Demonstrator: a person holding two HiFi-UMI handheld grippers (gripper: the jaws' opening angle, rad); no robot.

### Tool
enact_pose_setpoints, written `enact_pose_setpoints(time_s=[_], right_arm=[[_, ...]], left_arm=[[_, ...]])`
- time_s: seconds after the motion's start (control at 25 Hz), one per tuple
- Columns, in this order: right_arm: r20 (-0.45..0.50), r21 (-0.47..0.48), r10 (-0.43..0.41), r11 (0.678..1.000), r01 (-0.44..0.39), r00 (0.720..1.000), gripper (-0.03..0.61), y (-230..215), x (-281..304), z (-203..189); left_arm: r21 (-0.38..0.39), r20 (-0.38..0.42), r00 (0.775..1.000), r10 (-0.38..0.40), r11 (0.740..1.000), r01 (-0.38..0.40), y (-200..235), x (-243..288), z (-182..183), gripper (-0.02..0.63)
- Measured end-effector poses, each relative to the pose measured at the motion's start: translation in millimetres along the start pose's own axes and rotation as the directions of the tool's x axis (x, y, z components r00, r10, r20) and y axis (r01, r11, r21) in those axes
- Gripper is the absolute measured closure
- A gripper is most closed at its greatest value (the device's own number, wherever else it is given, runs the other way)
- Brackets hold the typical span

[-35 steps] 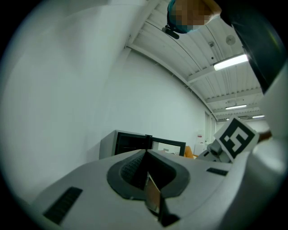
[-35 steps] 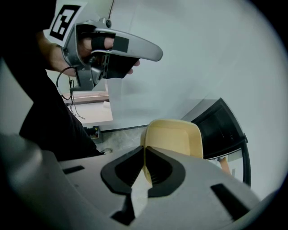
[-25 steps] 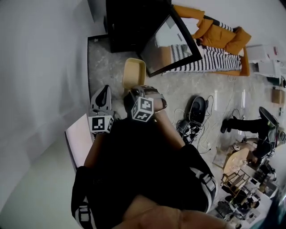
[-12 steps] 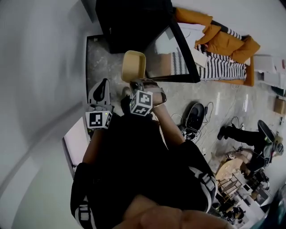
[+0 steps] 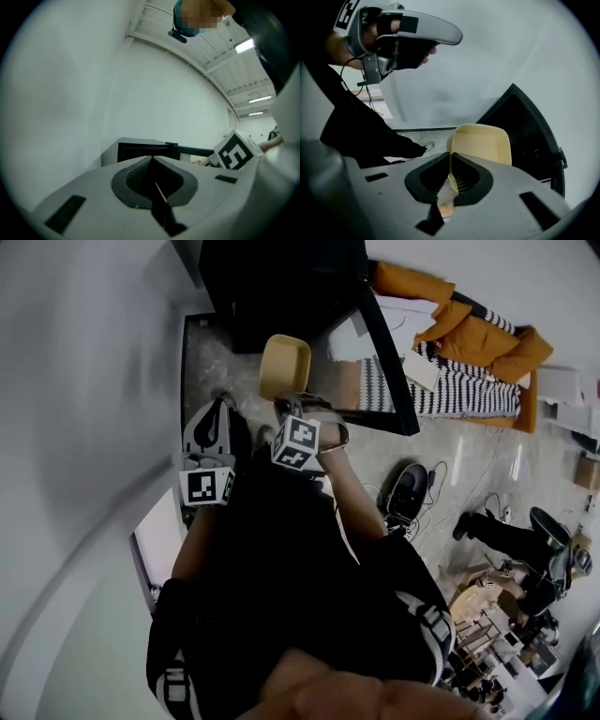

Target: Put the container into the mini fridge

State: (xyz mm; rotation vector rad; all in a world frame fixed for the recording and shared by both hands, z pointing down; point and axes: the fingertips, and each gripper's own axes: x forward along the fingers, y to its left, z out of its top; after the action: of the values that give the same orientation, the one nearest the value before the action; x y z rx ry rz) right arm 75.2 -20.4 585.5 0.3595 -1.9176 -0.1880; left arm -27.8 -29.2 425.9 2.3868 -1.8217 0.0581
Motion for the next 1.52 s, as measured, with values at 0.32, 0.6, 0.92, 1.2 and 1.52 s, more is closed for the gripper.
enact_pose_setpoints(time_s=[0.32,0.6,0.92,1.2,1.52], right_arm=[[-0.036,0.011,-0.015,1.000,0.015,0.999,0.566,-50,52,6],[-0.057,0.013,0.000,1.000,0.001,0.998,0.566,-92,105,9],[-0.094,0.044,-0.012,0.999,0.016,0.995,0.566,-138,176,4],[-0.142,0.022,-0.046,0.999,0.049,0.989,0.566,-169,244,-9],[-0.164,-0.014,-0.094,0.996,0.093,0.982,0.566,-201,314,-22]], left_arm=[[0.009,0.013,0.999,-0.030,1.000,0.030,36,59,-8,0.609],[0.035,-0.015,0.999,-0.051,0.998,0.051,62,108,-25,0.609],[0.038,-0.043,0.996,-0.076,0.996,0.078,87,154,-50,0.609],[0.026,-0.030,0.996,-0.088,0.996,0.088,104,185,-74,0.608],[0.008,-0.031,0.997,-0.076,0.997,0.076,113,201,-97,0.609]])
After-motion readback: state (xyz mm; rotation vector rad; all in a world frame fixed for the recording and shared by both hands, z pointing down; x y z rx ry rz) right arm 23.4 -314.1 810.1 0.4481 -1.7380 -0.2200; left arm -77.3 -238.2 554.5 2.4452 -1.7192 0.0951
